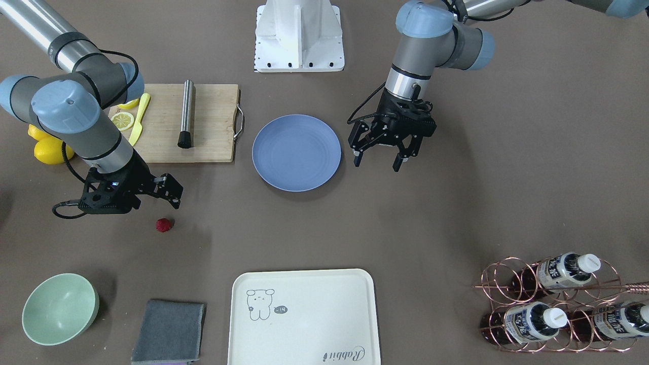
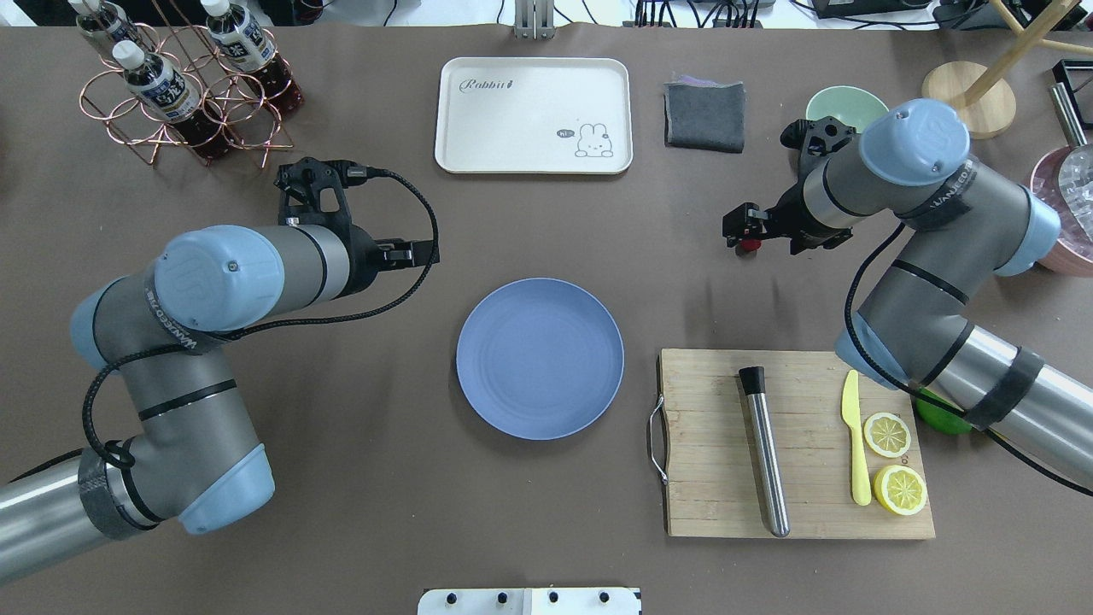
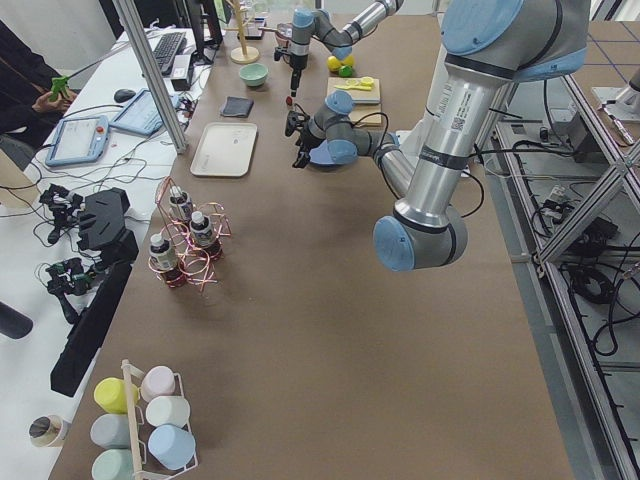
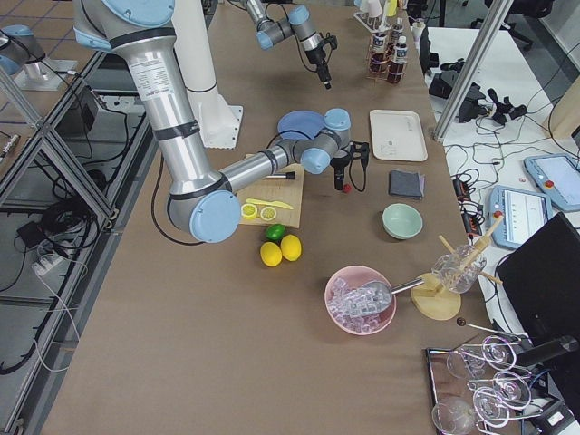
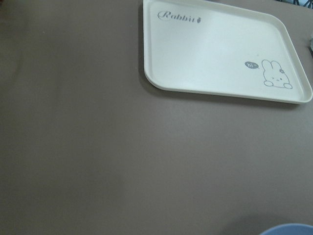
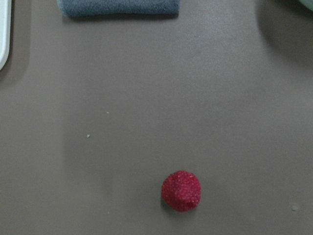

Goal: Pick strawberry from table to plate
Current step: 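Lower the right gripper and grasp the red strawberry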

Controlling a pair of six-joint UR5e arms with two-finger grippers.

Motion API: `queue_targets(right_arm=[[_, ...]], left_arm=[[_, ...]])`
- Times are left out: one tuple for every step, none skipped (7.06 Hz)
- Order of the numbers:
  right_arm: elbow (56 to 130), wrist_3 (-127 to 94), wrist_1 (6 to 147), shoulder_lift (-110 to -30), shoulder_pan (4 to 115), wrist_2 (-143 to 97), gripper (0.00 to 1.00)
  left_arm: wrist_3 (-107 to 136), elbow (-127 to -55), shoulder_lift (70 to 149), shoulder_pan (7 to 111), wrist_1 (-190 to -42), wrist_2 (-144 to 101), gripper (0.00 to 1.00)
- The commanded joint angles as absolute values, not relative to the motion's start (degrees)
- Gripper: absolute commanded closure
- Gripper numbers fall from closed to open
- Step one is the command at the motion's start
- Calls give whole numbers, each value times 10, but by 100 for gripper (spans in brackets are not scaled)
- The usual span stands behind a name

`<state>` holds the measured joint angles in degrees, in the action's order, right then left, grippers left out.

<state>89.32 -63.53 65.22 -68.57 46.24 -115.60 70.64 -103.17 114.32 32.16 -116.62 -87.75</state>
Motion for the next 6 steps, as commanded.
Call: queue_targets(right_arm=[[859, -631, 651, -664, 461, -1152, 2], [846, -629, 651, -655, 461, -1139, 2], [840, -628, 651, -655, 461, -1137, 2], [831, -627, 651, -655, 459, -1137, 3], [827, -628, 651, -654, 455, -1132, 18], [825, -628, 652, -654, 450, -1121, 40]], left_arm=[[699, -1030, 1143, 344, -1165, -895, 2], [698, -1029, 1143, 356, -1165, -913, 2], [698, -1029, 1143, 359, -1165, -917, 2], [698, -1029, 1143, 359, -1166, -917, 2], [698, -1028, 1142, 359, -1166, -917, 2], [698, -1032, 1135, 359, -1166, -917, 2]])
